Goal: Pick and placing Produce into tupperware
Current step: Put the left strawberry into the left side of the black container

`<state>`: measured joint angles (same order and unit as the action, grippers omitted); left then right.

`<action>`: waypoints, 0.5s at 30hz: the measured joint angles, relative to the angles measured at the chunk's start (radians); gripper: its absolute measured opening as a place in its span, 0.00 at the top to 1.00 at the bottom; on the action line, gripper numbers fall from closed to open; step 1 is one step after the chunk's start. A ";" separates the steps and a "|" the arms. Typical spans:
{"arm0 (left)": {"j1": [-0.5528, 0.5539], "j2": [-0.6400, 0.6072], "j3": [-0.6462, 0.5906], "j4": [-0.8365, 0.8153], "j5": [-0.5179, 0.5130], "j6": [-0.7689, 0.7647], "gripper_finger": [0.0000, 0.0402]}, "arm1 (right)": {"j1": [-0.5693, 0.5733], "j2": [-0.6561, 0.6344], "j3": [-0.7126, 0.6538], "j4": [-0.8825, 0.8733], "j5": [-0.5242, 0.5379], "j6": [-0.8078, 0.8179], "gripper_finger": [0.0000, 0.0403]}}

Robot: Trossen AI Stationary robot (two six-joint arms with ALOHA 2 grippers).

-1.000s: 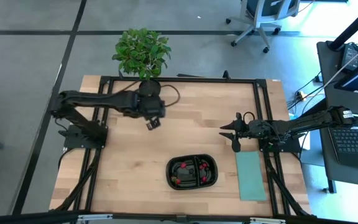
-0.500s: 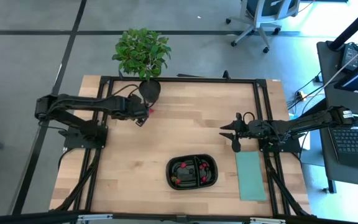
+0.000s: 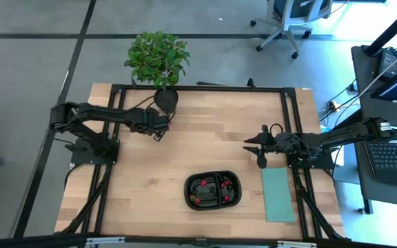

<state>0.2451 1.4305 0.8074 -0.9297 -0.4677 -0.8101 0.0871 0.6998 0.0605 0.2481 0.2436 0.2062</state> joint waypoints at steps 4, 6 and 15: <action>0.000 0.057 0.000 0.002 0.001 0.000 0.75 | 0.000 0.000 0.000 0.005 0.000 -0.001 0.66; 0.000 0.080 0.000 0.002 0.001 -0.001 0.75 | 0.000 0.000 0.000 0.008 0.000 0.000 0.66; 0.000 0.150 0.000 0.002 0.002 -0.002 0.75 | 0.000 0.000 0.000 0.010 0.000 -0.002 0.66</action>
<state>0.2447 1.5809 0.8074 -0.9275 -0.4660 -0.8124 0.0871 0.6998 0.0605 0.2581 0.2436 0.2039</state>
